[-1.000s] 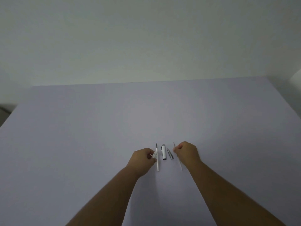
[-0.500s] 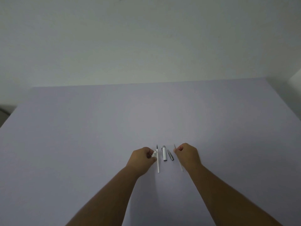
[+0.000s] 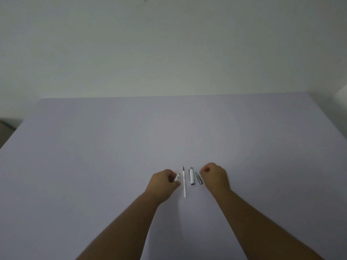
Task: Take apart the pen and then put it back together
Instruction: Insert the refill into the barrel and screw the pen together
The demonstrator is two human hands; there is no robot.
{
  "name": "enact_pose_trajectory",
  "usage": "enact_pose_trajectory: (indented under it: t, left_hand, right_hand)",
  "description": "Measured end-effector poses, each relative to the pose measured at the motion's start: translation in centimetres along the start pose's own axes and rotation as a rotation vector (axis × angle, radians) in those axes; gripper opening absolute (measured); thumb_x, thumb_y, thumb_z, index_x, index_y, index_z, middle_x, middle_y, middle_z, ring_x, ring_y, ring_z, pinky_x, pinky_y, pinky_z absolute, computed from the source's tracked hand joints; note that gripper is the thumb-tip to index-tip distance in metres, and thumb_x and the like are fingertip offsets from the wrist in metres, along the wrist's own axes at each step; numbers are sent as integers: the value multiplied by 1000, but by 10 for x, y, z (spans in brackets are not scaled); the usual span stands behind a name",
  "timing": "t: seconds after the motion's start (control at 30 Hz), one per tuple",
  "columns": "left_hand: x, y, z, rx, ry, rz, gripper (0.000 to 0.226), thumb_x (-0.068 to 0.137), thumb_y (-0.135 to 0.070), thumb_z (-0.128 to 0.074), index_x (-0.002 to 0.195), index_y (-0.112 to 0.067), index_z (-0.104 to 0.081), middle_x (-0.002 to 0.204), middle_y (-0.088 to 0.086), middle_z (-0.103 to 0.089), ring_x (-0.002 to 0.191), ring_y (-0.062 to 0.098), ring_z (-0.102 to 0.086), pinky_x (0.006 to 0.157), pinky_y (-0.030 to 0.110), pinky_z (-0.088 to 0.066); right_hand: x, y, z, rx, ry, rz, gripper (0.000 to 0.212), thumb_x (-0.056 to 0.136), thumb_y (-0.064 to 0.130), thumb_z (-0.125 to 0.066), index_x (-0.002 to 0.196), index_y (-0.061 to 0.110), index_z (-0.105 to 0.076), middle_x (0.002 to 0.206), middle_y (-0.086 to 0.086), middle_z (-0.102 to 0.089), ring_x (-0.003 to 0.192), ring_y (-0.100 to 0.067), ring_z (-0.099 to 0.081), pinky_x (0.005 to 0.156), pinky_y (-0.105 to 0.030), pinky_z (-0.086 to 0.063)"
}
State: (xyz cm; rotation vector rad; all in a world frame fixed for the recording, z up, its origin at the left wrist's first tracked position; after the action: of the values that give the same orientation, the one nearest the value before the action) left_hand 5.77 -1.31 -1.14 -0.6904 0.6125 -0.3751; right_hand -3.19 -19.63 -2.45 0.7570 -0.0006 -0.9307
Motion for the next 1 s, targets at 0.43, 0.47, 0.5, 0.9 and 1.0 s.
enact_pose_trajectory:
  t: [0.43, 0.47, 0.5, 0.9, 1.0]
  left_hand:
    - [0, 27, 8, -8, -36, 66, 11, 81, -29, -69, 80, -24, -59, 69, -10, -57, 61, 7, -54, 57, 20, -50]
    - [0, 29, 9, -7, -36, 70, 11, 81, -29, -69, 80, -24, -59, 69, -10, -58, 61, 7, -54, 57, 20, -50]
    - [0, 30, 9, -4, -36, 73, 11, 81, -29, -68, 79, -25, -59, 69, -11, -58, 61, 7, -54, 55, 19, -49]
    - [2, 29, 10, 24, -22, 70, 14, 80, -26, -69, 76, -25, -56, 68, -10, -53, 58, 4, -48, 50, 19, -42]
    - [2, 23, 7, 51, -12, 61, 12, 80, -27, -69, 78, -26, -57, 70, -10, -54, 57, 2, -47, 49, 16, -35]
  right_hand:
    - [-18, 63, -53, -631, 81, 345, 25, 90, 23, -50, 109, 13, -63, 113, -7, -63, 109, -27, -54, 87, -34, -43]
    - [-18, 64, -55, -642, 89, 342, 24, 90, 21, -50, 109, 13, -63, 114, -7, -63, 109, -27, -54, 88, -34, -44]
    - [-19, 64, -57, -645, 95, 335, 24, 89, 19, -50, 108, 13, -63, 114, -6, -63, 109, -27, -54, 87, -34, -44]
    - [-15, 62, -28, 59, 35, 69, 22, 83, 30, -52, 66, 17, -57, 60, 3, -57, 62, -22, -55, 54, -27, -42]
    - [-12, 58, -14, 286, -19, 23, 20, 85, 28, -55, 83, 10, -65, 69, 1, -60, 69, -21, -58, 63, -33, -50]
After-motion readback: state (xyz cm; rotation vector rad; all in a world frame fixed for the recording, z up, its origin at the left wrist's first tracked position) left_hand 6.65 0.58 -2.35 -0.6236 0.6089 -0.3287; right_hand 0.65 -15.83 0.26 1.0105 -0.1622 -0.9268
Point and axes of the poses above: each hand's wrist, its own x-axis towards the middle knuckle, its own z-axis out of the back of the hand, y = z × x, the point moved 8 cm from there along x, towards the middle knuckle
